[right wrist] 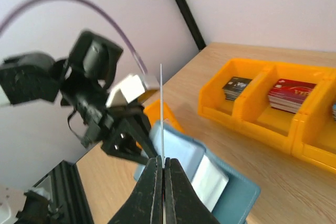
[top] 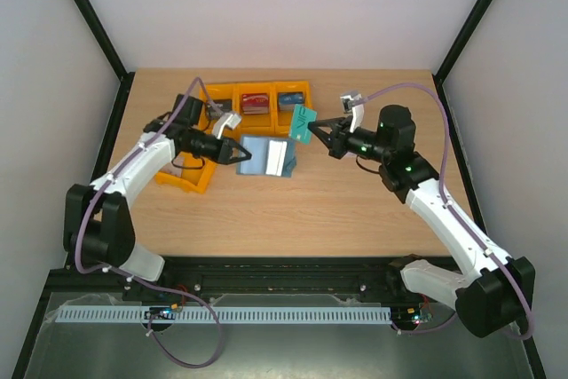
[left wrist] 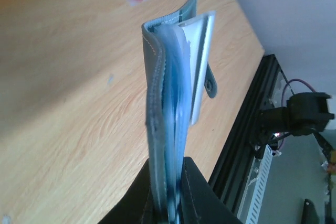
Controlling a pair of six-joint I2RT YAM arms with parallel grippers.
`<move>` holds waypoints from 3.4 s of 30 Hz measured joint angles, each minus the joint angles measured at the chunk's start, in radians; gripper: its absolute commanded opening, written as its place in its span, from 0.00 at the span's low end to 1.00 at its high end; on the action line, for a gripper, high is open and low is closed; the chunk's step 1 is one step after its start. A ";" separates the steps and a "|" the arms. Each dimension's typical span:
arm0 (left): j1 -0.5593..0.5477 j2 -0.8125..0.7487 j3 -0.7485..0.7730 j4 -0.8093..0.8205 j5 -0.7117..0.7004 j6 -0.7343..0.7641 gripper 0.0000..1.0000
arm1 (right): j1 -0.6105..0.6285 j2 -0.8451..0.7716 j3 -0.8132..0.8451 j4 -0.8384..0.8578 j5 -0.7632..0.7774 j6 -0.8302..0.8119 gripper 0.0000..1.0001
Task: Take the credit cards out of the card holder
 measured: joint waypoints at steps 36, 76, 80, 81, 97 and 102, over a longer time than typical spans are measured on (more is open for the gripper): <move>0.149 0.014 0.105 0.113 -0.553 -0.044 0.99 | -0.015 0.091 0.047 -0.117 0.214 0.037 0.02; 0.416 -0.043 -0.041 0.158 -0.510 -0.121 0.99 | -0.256 0.136 -0.052 -0.098 0.354 0.289 0.02; 0.416 -0.043 -0.041 0.158 -0.509 -0.121 0.99 | -0.261 0.136 -0.056 -0.098 0.355 0.292 0.02; 0.416 -0.043 -0.041 0.158 -0.508 -0.121 0.99 | -0.262 0.136 -0.057 -0.098 0.356 0.292 0.02; 0.416 -0.043 -0.042 0.158 -0.498 -0.121 0.99 | -0.315 0.111 -0.085 -0.098 0.388 0.332 0.02; 0.416 -0.043 -0.042 0.158 -0.496 -0.121 0.99 | -0.361 0.096 -0.106 -0.093 0.389 0.349 0.02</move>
